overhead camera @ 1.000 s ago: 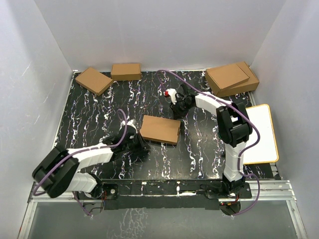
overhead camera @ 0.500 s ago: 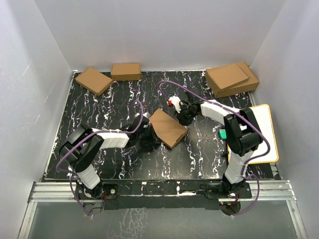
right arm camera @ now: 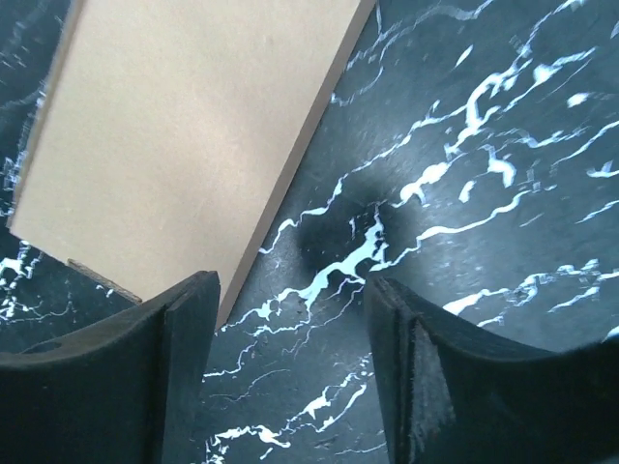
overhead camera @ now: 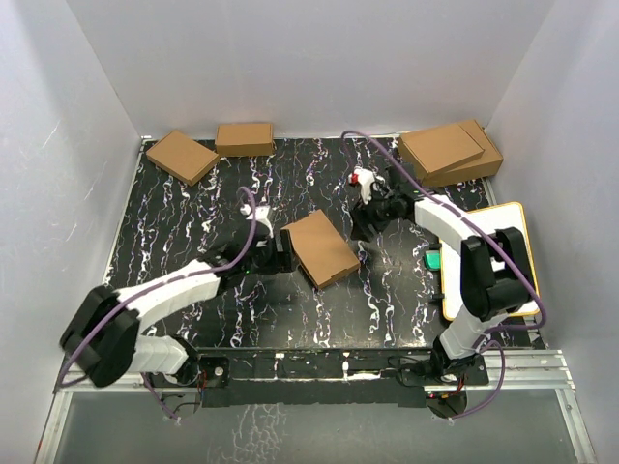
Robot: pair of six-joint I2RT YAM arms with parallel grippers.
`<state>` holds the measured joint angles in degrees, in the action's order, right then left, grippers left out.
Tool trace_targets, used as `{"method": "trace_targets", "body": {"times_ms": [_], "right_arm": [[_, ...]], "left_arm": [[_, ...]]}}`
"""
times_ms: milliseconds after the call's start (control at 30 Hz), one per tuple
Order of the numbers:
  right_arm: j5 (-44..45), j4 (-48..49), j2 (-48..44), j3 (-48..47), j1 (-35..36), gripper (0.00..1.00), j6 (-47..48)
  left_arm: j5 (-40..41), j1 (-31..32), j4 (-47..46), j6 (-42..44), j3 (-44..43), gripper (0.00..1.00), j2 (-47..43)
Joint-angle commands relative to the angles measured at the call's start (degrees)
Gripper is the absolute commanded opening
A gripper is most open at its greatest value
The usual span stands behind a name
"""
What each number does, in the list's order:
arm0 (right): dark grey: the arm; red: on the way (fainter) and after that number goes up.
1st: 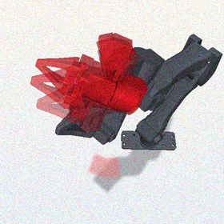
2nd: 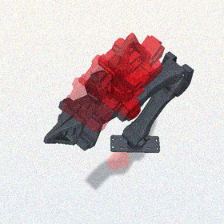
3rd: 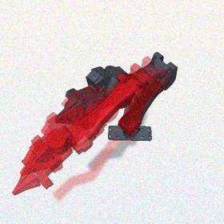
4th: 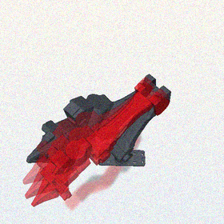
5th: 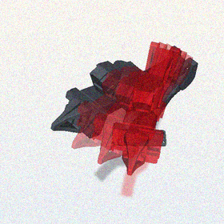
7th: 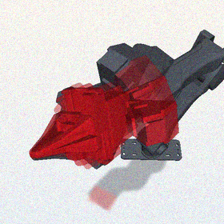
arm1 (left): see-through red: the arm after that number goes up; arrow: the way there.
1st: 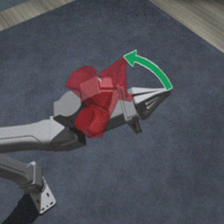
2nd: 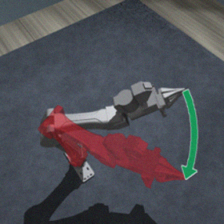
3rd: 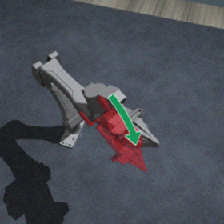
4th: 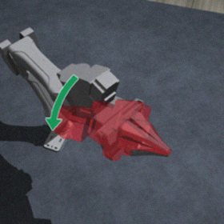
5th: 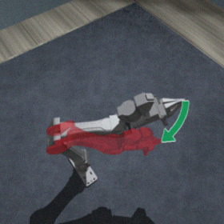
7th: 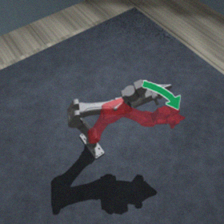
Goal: Fold the paper box
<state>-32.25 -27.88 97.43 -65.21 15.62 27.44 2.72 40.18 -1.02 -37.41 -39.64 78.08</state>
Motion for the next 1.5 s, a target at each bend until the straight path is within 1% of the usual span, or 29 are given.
{"method": "trace_targets", "body": {"times_ms": [0,33,67,100,167,233,300,367,500,633,767,900,1033,1133,1467], "right_arm": [[-13.64,9.48,-4.91,1.15,-4.05,0.71,-8.88],[-17.77,11.18,-4.40,1.67,-4.81,0.72,-11.48],[-22.09,12.53,-3.05,2.10,-5.10,0.73,-13.80],[-24.31,13.84,-1.62,2.52,-5.23,0.73,-16.05],[-26.33,16.09,1.43,3.05,-5.45,0.73,-20.05],[-25.24,17.03,4.51,2.56,-5.50,0.73,-23.39],[-23.37,16.29,6.03,1.77,-5.66,0.72,-24.30],[-22.49,16.69,6.80,2.02,-6.14,0.71,-25.56],[-22.62,18.08,9.36,3.03,-6.73,0.64,-28.15],[-23.38,17.26,12.08,2.55,-6.83,0.50,-28.61],[-24.94,17.16,13.74,2.71,-6.96,0.38,-29.51],[-25.38,16.98,14.84,2.81,-7.52,0.29,-29.83],[-23.43,16.90,15.55,3.27,-8.82,0.22,-30.38],[-22.92,16.49,16.39,3.68,-10.25,0.19,-30.76],[-22.74,15.29,18.67,3.51,-10.52,0.18,-30.69]], "left_arm": [[2.27,-0.88,-2.58,2.41,5.45,0.88,-10.51],[0.41,-1.27,-8.35,1.28,7.49,0.96,-12.25],[-2.04,-1.91,-13.90,-0.31,9.85,0.97,-13.41],[-5.38,-2.74,-20.02,-2.97,12.03,0.97,-13.96],[-11.00,-4.77,-30.44,-9.87,15.64,0.97,-12.51],[-15.41,-6.42,-35.09,-15.61,16.47,0.97,-8.75],[-17.86,-6.86,-36.11,-18.16,15.60,0.97,-4.29],[-18.21,-6.85,-36.49,-19.85,15.34,0.97,-1.81],[-17.29,-6.86,-38.59,-22.71,16.01,0.97,2.33],[-16.65,-6.84,-37.63,-24.14,15.07,0.97,6.73],[-15.78,-6.84,-37.03,-24.55,14.46,0.97,9.04],[-14.68,-6.83,-36.24,-24.32,14.05,0.97,10.03],[-14.24,-6.80,-35.99,-24.96,13.43,0.97,11.60],[-14.28,-6.81,-36.67,-25.89,13.10,0.97,13.06],[-15.01,-5.51,-41.62,-30.88,10.86,0.97,17.79]]}}
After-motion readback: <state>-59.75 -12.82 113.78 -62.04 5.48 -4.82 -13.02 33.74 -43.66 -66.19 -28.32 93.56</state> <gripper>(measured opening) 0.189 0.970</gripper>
